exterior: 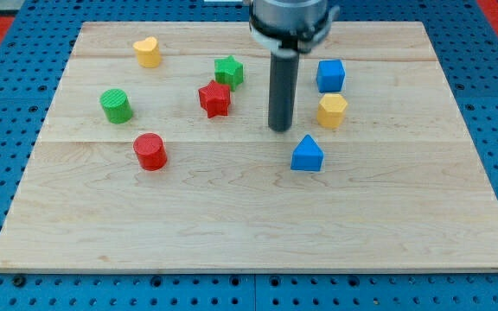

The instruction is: Move the blue triangle on top of the blue cube

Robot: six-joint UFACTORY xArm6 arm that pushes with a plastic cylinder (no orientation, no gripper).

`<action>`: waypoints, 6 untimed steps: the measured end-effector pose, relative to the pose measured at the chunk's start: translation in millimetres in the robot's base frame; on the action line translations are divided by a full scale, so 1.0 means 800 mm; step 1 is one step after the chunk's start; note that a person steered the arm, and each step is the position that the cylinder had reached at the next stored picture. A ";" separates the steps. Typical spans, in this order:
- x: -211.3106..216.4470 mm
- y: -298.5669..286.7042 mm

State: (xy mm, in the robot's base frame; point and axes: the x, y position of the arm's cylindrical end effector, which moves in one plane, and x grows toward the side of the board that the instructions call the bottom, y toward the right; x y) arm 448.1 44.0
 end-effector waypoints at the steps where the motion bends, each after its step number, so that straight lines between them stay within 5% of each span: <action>1: 0.064 0.010; 2: 0.063 0.116; 4: 0.104 0.135; 5: 0.102 0.225; 6: 0.012 0.159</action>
State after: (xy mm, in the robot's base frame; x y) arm 457.9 171.5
